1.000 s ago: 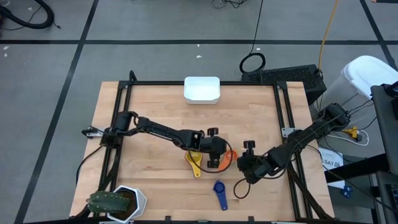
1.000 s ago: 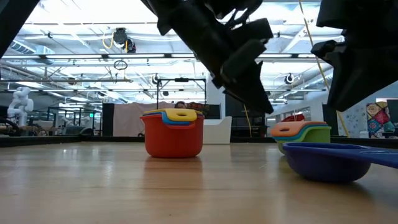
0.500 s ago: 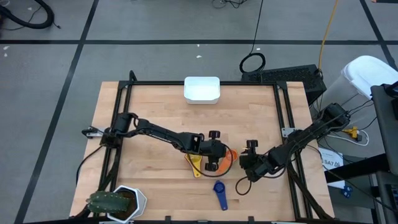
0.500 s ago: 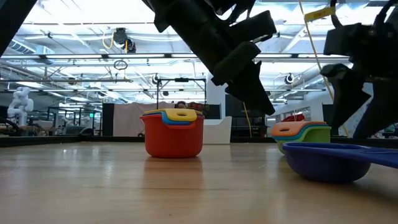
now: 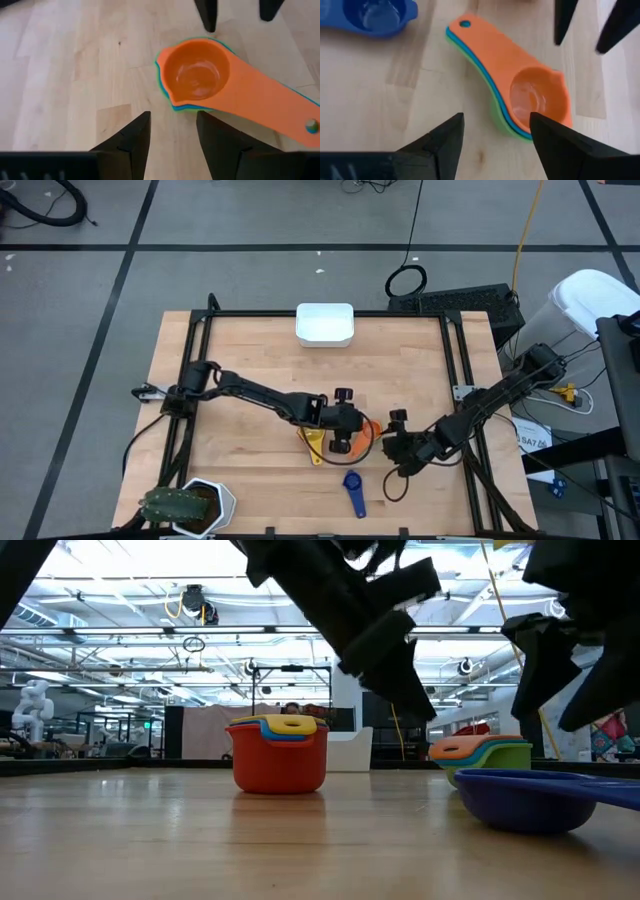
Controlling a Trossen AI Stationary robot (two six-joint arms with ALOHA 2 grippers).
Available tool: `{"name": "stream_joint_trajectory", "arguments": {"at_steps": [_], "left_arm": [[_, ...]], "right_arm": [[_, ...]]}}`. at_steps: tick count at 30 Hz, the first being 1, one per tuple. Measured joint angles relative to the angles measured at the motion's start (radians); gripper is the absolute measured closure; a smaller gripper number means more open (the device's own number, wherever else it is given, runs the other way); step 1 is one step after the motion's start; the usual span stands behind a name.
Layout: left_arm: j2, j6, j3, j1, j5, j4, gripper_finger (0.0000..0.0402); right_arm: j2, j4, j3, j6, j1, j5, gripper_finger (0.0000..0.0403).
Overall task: Nest measuring cups in basket
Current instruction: Stack the right nested measuring cups on top of the yellow measuring cup
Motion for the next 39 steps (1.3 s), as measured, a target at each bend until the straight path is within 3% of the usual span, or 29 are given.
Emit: {"name": "stream_joint_trajectory", "arguments": {"at_steps": [21,29,39], "left_arm": [[-0.24,0.011,0.0,-0.122,-0.13,0.038,0.0238],[-0.254,0.01,0.0,-0.183,-0.224,0.037,0.0238],[-0.254,-0.001,0.0,-0.205,-0.275,0.038,0.0238]], "right_arm": [[0.002,0.082,-0.048,-0.12,-0.063,-0.035,0.0186],[0.001,0.275,-0.175,-0.11,-0.097,-0.08,0.0186],[0.001,0.3,-0.193,-0.11,-0.101,-0.079,0.0186]]}}
